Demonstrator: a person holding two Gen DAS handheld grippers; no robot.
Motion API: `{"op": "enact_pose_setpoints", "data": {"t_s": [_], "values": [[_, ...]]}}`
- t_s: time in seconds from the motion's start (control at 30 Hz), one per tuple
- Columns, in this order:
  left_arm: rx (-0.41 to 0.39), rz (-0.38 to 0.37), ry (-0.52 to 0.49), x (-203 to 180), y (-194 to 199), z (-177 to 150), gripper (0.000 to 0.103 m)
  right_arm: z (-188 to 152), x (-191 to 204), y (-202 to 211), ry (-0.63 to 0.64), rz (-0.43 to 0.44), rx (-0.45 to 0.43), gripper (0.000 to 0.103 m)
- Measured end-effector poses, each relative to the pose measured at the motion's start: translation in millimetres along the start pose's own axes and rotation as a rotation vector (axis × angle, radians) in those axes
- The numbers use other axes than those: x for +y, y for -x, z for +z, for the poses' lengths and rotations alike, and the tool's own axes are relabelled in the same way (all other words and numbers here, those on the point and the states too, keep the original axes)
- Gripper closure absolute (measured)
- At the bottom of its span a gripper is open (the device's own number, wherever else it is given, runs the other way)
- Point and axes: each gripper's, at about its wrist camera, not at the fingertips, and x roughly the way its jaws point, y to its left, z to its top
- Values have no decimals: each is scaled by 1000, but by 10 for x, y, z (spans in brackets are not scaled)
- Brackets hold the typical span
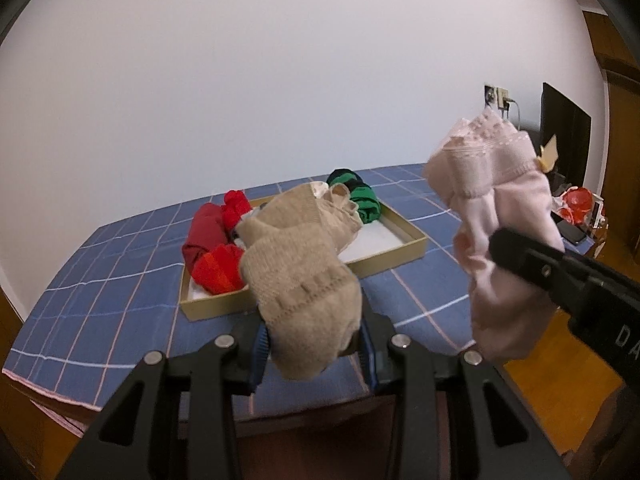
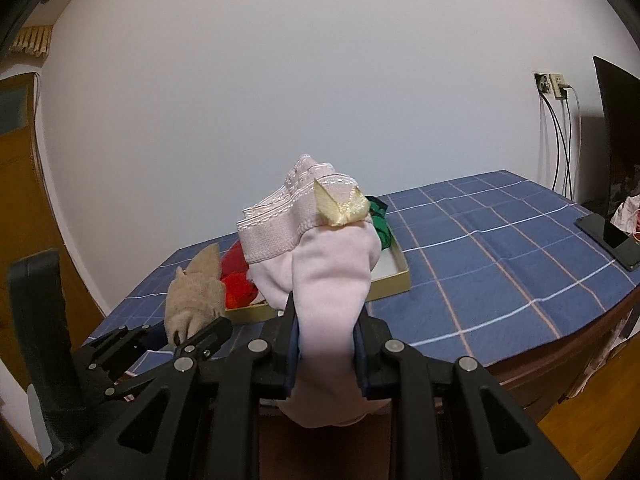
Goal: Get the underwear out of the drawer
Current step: 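Carry the beige sock and white underwear over the tray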
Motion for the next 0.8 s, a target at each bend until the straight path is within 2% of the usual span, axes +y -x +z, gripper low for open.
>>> {"op": "enact_pose_setpoints", "data": {"t_s": [0.57, 0.8], "values": [[22, 34, 3, 57, -464, 303, 67, 262, -204, -392, 0, -28, 16, 78], [11, 57, -12, 52, -568, 419, 67, 210, -134, -510, 14, -37, 15, 78]]}}
